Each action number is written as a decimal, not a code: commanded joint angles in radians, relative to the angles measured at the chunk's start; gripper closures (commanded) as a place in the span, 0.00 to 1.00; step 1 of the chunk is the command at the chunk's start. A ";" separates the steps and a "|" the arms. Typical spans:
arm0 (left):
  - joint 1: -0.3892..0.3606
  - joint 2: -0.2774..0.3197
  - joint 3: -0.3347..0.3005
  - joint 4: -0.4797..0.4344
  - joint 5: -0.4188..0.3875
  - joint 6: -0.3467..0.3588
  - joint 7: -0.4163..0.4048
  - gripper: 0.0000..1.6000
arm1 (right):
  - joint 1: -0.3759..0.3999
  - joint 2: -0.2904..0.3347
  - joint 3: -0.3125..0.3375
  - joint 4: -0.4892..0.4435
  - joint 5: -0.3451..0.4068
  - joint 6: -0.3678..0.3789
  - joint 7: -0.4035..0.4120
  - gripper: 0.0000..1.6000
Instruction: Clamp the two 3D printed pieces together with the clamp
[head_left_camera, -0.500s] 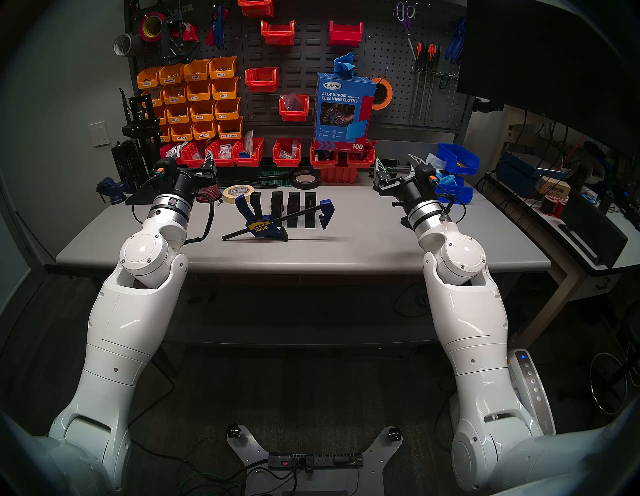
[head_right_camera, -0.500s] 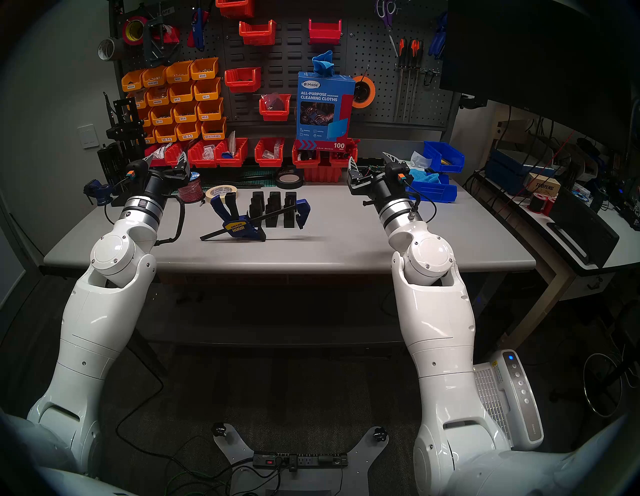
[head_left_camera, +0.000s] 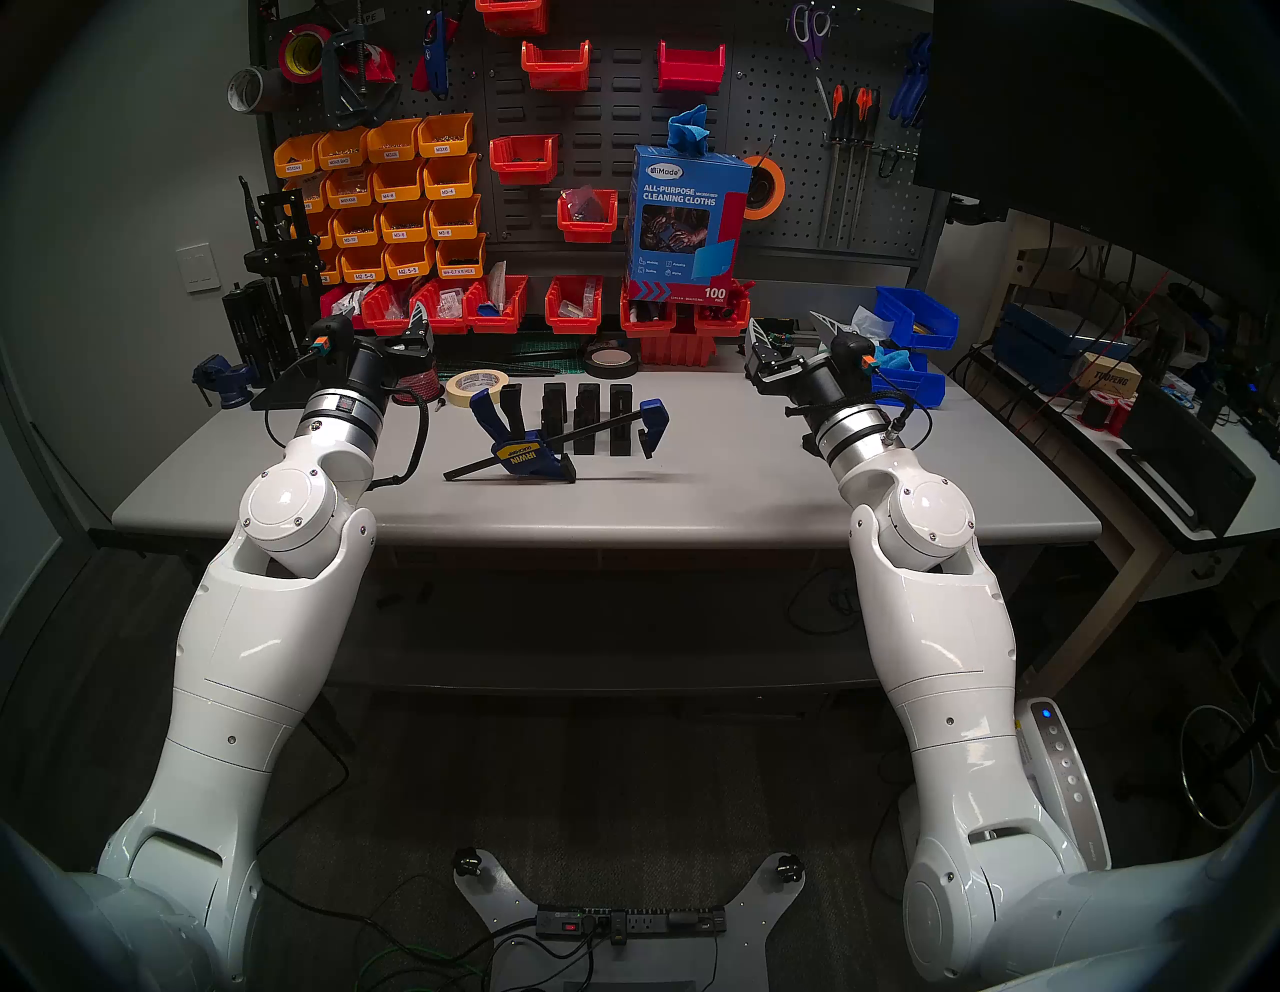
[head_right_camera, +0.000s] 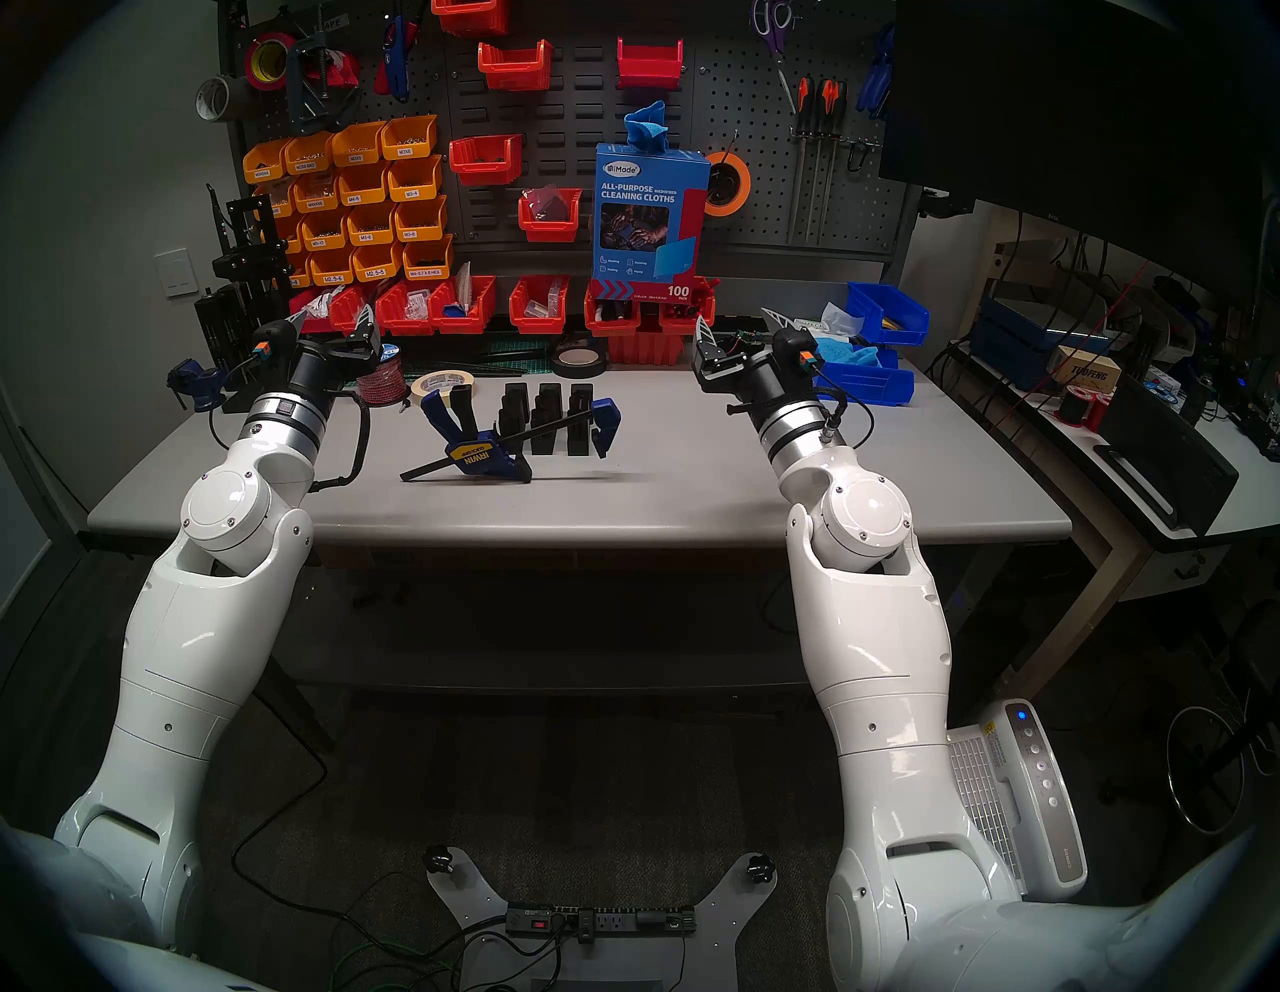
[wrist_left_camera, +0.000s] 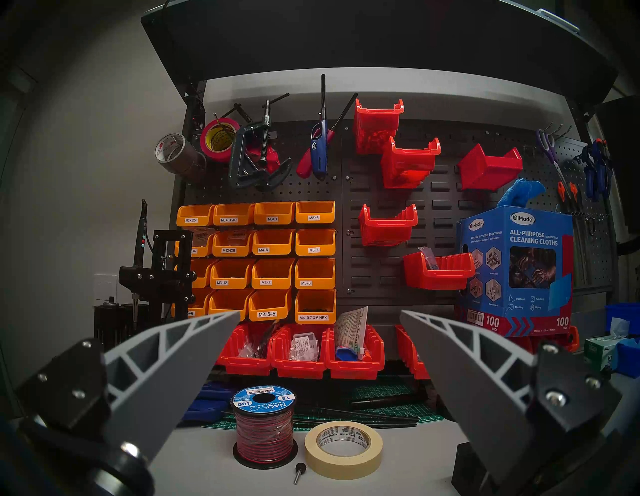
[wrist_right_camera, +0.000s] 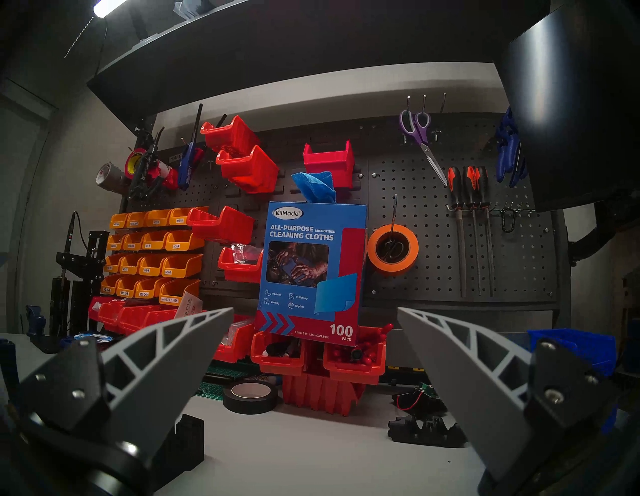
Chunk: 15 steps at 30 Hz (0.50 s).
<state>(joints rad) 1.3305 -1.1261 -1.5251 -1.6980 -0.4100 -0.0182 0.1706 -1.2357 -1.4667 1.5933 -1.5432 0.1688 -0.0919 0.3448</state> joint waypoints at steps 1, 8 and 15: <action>-0.030 0.001 -0.008 -0.027 0.000 -0.010 0.000 0.00 | 0.061 0.028 0.000 -0.028 0.047 0.017 0.078 0.00; -0.030 0.001 -0.008 -0.026 0.000 -0.010 0.000 0.00 | 0.094 0.060 0.010 -0.020 0.103 0.077 0.173 0.00; -0.030 0.001 -0.008 -0.026 0.000 -0.010 0.000 0.00 | 0.131 0.093 0.026 -0.002 0.156 0.178 0.265 0.00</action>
<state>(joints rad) 1.3309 -1.1261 -1.5249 -1.6977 -0.4100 -0.0178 0.1706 -1.1852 -1.4134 1.6050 -1.5299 0.2742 0.0236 0.5430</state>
